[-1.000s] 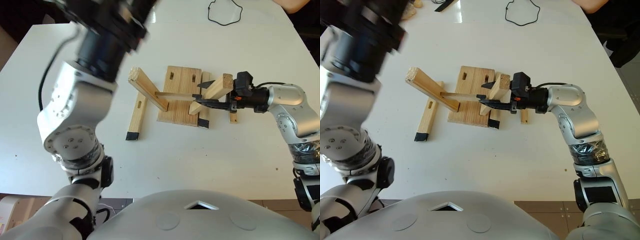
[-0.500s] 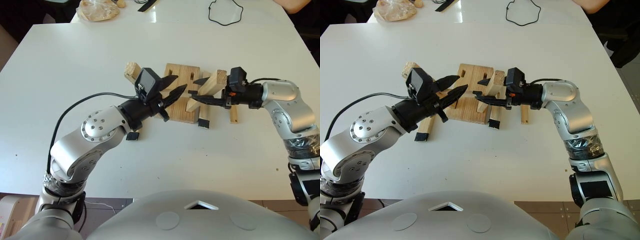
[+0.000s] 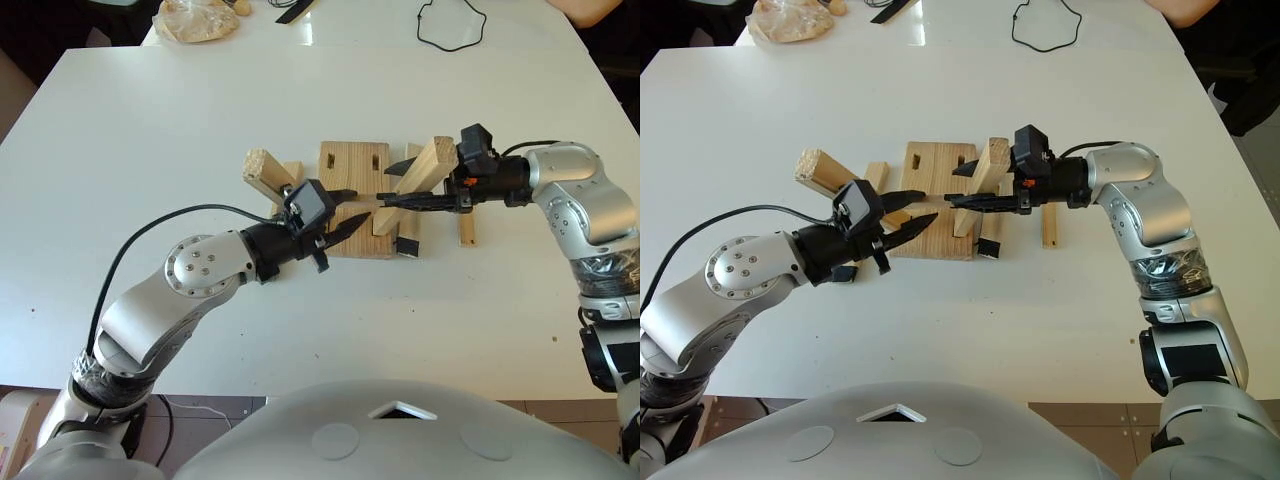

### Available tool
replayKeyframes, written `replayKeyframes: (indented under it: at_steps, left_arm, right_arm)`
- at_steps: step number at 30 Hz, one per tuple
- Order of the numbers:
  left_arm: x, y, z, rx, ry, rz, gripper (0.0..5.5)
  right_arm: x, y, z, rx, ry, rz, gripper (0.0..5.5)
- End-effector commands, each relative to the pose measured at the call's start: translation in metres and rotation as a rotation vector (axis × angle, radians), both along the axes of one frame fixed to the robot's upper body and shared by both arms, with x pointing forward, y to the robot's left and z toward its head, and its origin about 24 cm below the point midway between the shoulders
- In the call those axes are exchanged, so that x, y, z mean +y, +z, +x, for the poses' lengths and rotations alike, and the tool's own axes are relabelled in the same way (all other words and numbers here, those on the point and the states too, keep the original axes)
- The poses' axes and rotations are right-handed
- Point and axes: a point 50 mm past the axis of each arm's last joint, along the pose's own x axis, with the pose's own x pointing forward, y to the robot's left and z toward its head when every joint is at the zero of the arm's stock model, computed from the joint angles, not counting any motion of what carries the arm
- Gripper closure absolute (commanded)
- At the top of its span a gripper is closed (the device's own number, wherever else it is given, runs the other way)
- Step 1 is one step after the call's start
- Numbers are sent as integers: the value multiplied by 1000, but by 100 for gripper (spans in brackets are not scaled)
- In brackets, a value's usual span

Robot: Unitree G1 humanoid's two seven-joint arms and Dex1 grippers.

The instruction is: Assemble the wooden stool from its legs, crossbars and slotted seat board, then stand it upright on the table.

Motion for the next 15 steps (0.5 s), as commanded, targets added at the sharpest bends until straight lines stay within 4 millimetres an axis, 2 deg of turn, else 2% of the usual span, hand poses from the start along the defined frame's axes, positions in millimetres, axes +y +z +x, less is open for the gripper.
replayKeyframes:
  at_steps: [1, 5, 12, 15]
  left_arm:
    - [4, -17, 12, 21, 36, 90, 376]
    - [0, -16, 16, 21, 61, 53, 376]
    - [-1, -29, 14, 80, 96, 71, 376]
    - [-4, -35, 13, 103, 104, 83, 413]
  right_arm:
    - [3, -18, -5, 90, 57, -95, 349]
    - [3, -20, -11, 51, 78, -123, 349]
    - [9, -19, -19, -24, 68, -143, 349]
    - [12, -19, -20, -55, 41, -153, 349]
